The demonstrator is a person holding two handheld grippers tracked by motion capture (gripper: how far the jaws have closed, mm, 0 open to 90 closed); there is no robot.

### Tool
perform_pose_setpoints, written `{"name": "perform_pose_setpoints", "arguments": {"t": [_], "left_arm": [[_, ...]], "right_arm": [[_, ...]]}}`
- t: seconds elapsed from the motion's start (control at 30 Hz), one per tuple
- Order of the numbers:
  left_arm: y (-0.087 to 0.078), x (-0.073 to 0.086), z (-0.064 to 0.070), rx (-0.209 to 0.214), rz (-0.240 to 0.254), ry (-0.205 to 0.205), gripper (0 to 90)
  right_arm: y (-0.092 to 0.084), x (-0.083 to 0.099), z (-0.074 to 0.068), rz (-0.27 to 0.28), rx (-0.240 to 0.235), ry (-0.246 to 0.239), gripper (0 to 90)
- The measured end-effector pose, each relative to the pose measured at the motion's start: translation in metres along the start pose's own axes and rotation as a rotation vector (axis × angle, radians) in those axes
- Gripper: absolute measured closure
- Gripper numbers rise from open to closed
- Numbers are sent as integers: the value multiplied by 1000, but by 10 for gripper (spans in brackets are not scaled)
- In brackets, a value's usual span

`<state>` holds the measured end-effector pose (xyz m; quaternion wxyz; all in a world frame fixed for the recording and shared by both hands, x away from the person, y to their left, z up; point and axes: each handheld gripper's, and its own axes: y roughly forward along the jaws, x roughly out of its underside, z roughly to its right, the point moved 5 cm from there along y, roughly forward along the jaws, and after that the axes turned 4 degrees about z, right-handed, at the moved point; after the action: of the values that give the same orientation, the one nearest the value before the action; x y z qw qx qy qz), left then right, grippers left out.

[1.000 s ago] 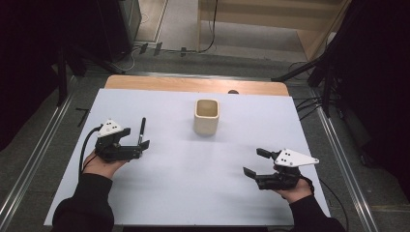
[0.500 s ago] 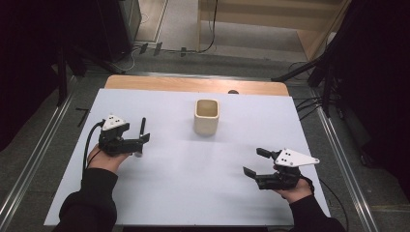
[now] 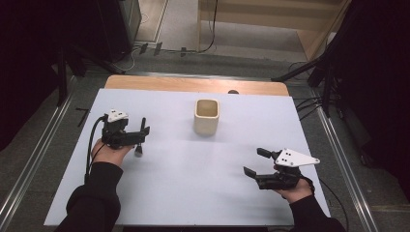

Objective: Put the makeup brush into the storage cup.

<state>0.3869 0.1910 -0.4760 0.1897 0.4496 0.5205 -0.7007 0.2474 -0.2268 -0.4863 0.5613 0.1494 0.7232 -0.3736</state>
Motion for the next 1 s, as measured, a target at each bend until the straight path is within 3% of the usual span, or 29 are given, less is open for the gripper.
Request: {"name": "perform_pose_setpoints", "arguments": {"t": [0.2,0.3,0.53,0.67,1.0], "left_arm": [[8,0,-3,-36,-26,-7,152],[13,3,-6,-53,-84,-14,159],[15,-1,-9,-46,-176,-31,159],[17,-4,-8,-38,-245,-14,159],[22,-11,-10,-15,-398,-69,165]], "right_arm": [[0,0,0,1,0,0,191],[0,0,0,2,1,2,191],[0,0,0,-3,-2,1,191],[0,0,-1,-6,-3,0,191],[0,1,0,-11,3,0,191]]}}
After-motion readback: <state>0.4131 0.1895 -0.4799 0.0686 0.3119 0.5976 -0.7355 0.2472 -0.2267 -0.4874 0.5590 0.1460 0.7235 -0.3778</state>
